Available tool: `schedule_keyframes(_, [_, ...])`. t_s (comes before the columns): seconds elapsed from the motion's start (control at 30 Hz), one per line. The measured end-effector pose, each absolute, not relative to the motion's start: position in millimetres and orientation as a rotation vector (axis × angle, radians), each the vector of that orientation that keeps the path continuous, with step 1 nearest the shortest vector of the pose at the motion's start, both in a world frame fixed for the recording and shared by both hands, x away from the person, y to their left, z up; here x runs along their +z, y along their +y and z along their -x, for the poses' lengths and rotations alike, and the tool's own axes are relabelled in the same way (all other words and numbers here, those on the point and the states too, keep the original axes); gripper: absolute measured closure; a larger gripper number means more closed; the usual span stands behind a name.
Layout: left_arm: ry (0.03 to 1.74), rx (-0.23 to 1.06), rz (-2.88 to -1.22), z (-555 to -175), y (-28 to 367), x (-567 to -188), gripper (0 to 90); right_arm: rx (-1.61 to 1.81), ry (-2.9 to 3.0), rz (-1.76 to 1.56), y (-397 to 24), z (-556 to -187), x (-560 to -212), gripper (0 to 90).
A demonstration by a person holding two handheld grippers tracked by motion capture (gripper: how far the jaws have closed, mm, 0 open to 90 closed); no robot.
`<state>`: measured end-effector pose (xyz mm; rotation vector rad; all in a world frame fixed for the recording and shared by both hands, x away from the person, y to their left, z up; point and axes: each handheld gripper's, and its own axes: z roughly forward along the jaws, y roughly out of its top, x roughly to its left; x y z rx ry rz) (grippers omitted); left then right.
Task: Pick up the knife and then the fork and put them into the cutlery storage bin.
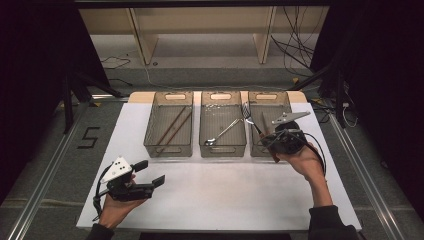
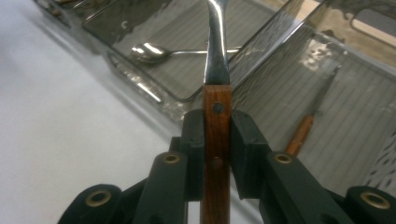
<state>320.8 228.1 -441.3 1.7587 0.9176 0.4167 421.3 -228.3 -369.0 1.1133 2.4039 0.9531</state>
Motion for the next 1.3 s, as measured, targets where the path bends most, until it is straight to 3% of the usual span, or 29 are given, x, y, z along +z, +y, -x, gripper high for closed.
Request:
schedule_keyframes(0.67, [0.916, 0.417, -1.760, -321.1, 227.7, -441.2, 15.6, 0.973, 2.269, -1.317, -238.5, -466.5, -360.8, 77.4])
schedule_keyframes(1.3, [0.913, 0.416, -1.764, -321.3, 228.6, -441.0, 15.5, 0.896, 2.171, -1.528, -252.1, -503.4, -380.1, 77.4])
